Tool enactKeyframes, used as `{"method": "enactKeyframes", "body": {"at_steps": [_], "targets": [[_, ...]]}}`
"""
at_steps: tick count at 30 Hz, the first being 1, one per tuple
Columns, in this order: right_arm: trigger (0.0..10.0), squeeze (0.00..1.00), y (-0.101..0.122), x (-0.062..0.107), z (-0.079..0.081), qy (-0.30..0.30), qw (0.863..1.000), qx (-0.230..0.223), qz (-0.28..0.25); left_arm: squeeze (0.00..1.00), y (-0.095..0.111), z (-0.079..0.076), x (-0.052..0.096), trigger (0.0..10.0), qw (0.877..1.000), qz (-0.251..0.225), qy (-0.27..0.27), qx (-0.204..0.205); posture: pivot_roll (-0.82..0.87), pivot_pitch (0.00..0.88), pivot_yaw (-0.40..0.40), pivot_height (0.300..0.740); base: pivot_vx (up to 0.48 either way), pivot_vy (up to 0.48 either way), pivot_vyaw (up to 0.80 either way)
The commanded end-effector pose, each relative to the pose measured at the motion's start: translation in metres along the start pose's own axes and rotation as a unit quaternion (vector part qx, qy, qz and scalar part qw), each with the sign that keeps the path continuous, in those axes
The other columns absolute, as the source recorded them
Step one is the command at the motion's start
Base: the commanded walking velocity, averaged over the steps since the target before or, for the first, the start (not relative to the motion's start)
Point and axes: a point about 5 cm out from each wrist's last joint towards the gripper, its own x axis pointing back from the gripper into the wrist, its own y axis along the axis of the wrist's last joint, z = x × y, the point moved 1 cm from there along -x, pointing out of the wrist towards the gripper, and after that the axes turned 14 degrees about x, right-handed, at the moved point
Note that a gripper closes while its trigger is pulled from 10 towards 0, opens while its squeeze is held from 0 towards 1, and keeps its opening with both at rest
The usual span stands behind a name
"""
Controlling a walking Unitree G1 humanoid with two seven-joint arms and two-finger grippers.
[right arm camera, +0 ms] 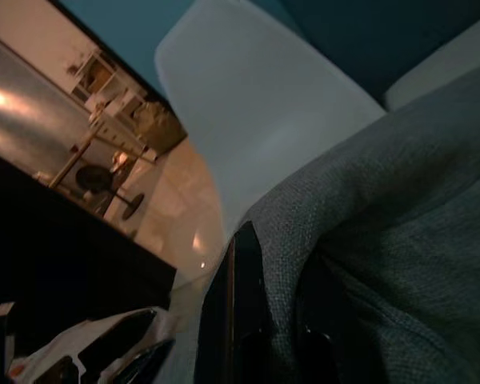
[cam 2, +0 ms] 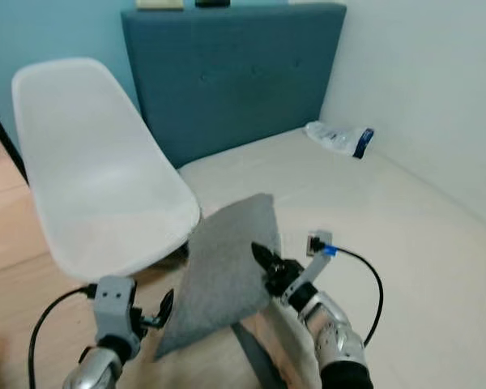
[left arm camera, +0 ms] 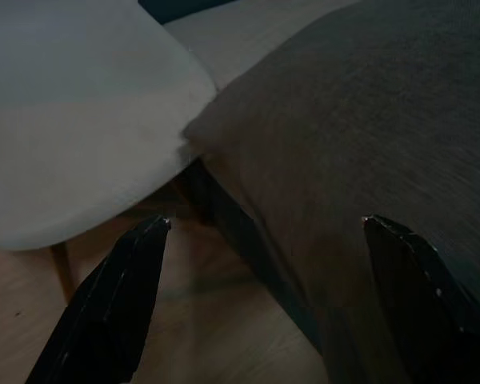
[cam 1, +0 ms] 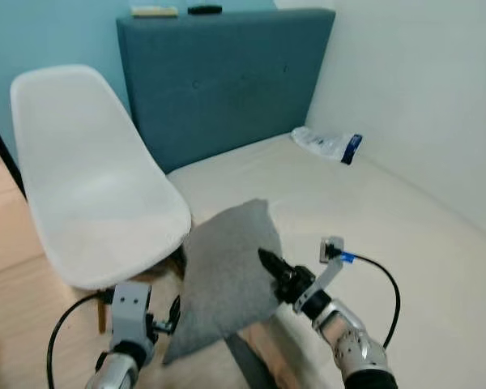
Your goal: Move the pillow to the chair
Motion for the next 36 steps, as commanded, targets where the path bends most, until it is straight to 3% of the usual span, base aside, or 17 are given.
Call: {"method": "enactKeyframes", "body": {"at_steps": [1,7,21,22,29,36], "targets": [[0.0,0.00,0.010,-0.003,0.007,0.017,1.000,0.024,-0.008,0.00,0.000,0.000,0.003,10.0,1.000,0.007,0.008,0.002,0.14,0.024,-0.102,0.715,0.000,0.000,0.00],[0.0,0.00,0.010,-0.004,0.013,0.024,0.999,0.025,-0.002,0.00,0.000,-0.001,0.004,10.0,1.000,0.009,0.011,0.004,0.15,0.025,-0.106,0.740,0.000,0.000,0.00],[0.0,0.00,0.017,-0.021,0.013,0.021,0.998,0.064,0.013,0.00,0.002,-0.006,-0.002,10.0,1.000,0.008,0.015,0.006,0.14,0.016,-0.112,0.740,0.000,0.000,0.00],[10.0,0.00,0.016,-0.022,0.013,0.018,0.997,0.077,0.022,0.00,0.002,-0.006,-0.002,10.0,1.000,0.009,0.015,0.004,0.15,0.016,-0.116,0.740,0.000,0.000,0.00],[10.0,0.00,0.016,-0.023,0.013,0.019,0.996,0.086,0.019,0.00,0.005,-0.007,-0.004,10.0,1.000,0.003,0.016,0.004,0.15,0.008,-0.120,0.740,0.000,0.000,0.00],[10.0,0.00,0.017,-0.023,0.009,0.009,0.994,0.105,0.023,0.00,0.007,-0.007,-0.006,10.0,1.000,0.001,0.016,0.004,0.15,0.000,-0.120,0.740,0.000,0.000,0.76]]}}
